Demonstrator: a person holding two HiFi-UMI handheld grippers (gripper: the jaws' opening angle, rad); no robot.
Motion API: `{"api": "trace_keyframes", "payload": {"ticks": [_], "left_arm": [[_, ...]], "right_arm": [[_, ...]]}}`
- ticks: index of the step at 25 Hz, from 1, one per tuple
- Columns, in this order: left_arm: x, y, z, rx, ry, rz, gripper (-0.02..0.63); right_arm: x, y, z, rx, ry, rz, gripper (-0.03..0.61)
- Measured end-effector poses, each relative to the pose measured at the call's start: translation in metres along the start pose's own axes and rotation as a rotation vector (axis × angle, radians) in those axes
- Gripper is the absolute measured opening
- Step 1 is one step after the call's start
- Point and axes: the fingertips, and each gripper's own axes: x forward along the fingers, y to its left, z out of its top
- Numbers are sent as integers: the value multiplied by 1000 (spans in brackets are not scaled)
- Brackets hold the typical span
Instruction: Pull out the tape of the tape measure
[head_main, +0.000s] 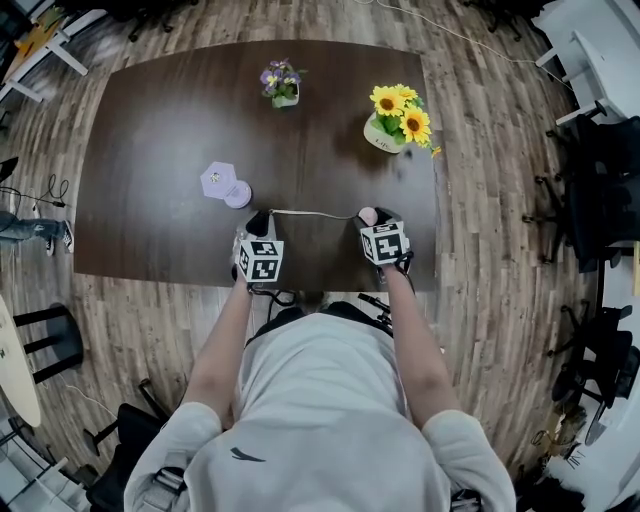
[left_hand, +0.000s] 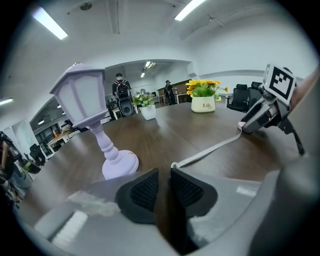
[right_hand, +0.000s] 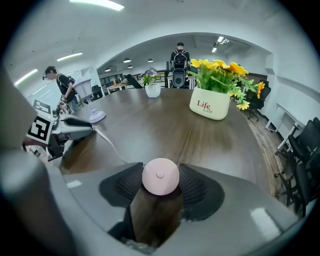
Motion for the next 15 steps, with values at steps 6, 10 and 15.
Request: {"api": "trace_keyframes", "payload": {"ticks": [6, 10, 15], "left_arm": [[-17, 6, 7, -41, -53, 17, 91], [-58, 15, 45, -77, -197, 11, 90], [-121, 14, 98, -167, -396, -54, 61]], "right_arm": [[-1, 2, -2, -13, 11, 37, 253], [-15, 1, 1, 2, -24, 35, 307], [-70, -4, 36, 83, -240, 32, 296]]}}
